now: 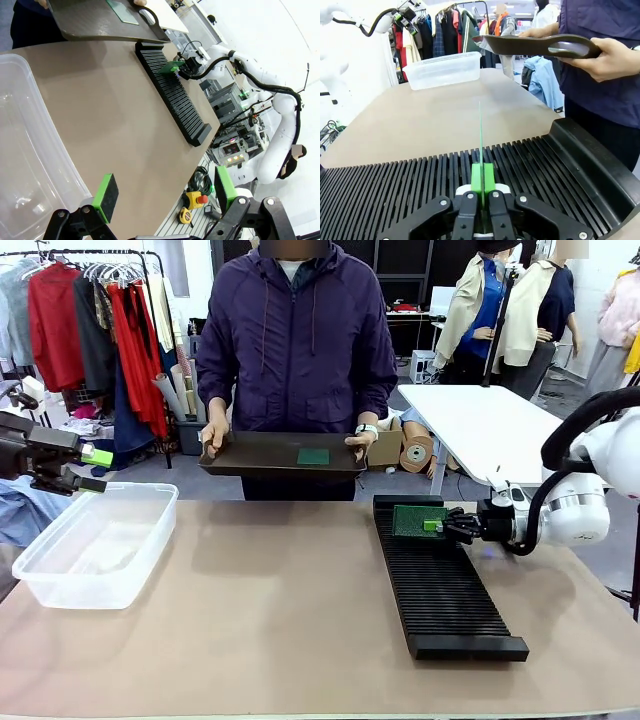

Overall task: Sort PCBs into racks and boxes based on the side picked up.
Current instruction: If the short side of the Blank PCB is picked up, insert it into the PCB Rack ; if the long side is picked up, place it in the Organizing box.

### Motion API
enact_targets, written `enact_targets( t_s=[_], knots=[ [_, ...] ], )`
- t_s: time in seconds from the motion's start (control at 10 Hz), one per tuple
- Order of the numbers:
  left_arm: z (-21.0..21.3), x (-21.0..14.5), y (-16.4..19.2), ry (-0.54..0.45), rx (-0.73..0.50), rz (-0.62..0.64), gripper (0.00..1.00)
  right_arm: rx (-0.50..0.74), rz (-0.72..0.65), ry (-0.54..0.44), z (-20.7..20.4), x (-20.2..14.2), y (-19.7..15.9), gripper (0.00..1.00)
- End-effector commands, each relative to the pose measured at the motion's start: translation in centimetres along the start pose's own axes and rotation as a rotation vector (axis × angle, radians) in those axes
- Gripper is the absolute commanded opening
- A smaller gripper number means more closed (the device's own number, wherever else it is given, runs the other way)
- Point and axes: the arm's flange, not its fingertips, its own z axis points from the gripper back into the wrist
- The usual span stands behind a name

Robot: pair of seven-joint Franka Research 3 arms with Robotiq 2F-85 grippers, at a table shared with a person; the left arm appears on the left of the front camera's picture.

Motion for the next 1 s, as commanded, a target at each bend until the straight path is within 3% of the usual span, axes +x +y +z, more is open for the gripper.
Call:
enact_targets(
  t_s=[0.0,0.5,0.9],
  knots=[
    [0.1,0.1,-0.2,-0.008,-0.009,0.011,1.00,0.043,0.033,0.023,0.2,0.6,-0.7,0.00],
    [0.1,0.1,-0.2,-0.008,-0.009,0.011,1.00,0.081,0.048,0.099,-0.2,1.6,-1.5,0.00],
    [0.1,0.1,-0.2,-0.008,-0.009,0.011,1.00,0.101,0.038,0.087,-0.2,1.2,-1.8,0.00]
  ],
)
